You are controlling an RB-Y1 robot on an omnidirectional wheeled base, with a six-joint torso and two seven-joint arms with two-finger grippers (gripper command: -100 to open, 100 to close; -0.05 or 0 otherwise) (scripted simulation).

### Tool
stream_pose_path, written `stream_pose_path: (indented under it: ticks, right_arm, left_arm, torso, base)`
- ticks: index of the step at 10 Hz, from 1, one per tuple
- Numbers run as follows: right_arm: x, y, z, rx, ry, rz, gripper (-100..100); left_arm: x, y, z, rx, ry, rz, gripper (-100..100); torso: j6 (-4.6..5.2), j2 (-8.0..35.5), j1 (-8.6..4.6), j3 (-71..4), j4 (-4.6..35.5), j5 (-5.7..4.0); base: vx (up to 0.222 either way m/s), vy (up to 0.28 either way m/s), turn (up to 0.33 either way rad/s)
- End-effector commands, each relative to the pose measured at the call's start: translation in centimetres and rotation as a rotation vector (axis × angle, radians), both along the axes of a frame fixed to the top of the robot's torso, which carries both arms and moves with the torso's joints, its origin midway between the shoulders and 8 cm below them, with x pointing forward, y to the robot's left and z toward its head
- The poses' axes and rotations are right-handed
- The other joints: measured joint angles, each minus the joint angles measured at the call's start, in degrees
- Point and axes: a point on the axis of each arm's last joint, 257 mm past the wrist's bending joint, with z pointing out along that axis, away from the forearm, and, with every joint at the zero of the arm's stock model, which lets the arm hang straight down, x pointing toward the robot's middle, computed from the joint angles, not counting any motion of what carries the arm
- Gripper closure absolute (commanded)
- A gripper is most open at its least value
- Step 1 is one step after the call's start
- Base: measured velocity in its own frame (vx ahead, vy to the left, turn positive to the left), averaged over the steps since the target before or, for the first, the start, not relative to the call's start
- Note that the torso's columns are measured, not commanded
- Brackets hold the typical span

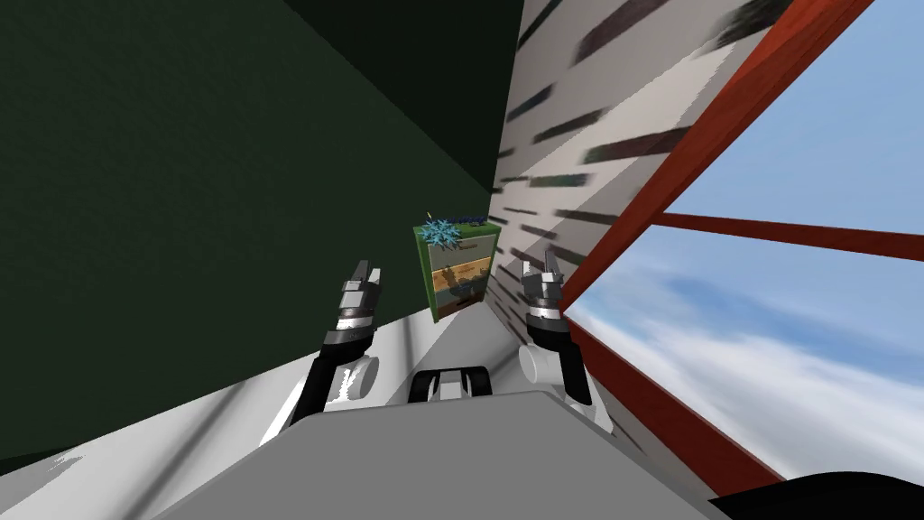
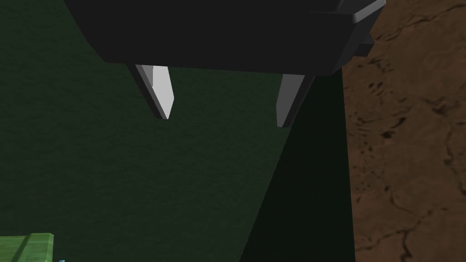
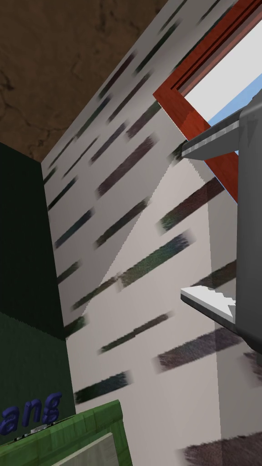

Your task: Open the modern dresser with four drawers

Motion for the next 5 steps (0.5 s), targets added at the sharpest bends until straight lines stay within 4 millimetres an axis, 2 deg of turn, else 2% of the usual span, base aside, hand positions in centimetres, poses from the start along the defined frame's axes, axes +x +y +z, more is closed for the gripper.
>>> stream_pose_path:
  ticks: [1,2,3,5]
  right_arm:
    - [0.0,0.0,0.0,0.000,0.000,0.000,0]
    - [0.0,0.0,0.0,0.000,0.000,0.000,0]
    - [0.0,0.0,0.0,0.000,0.001,0.000,0]
    - [0.0,0.0,0.0,0.000,0.001,0.000,0]
  left_arm:
    - [0.0,0.0,0.0,0.000,0.000,0.000,0]
    - [0.3,-0.2,-0.9,0.029,0.015,-0.017,-100]
    - [0.4,-0.3,-1.4,0.039,0.024,-0.023,-100]
    - [1.0,-0.2,-3.5,0.058,0.053,-0.039,-100]
  torso:
    - [0.00,4.2,0.00,-8.5,4.2,0.00]
    - [0.00,8.5,0.00,-16.9,8.5,0.00]
    - [0.00,10.3,-0.04,-20.9,10.3,0.00]
    - [0.00,10.9,-0.13,-22.4,11.0,-0.03]
  base:
    - [0.000,0.000,0.000]
    - [0.034,-0.018,-0.006]
    - [0.059,-0.034,-0.006]
    - [0.111,-0.066,-0.010]
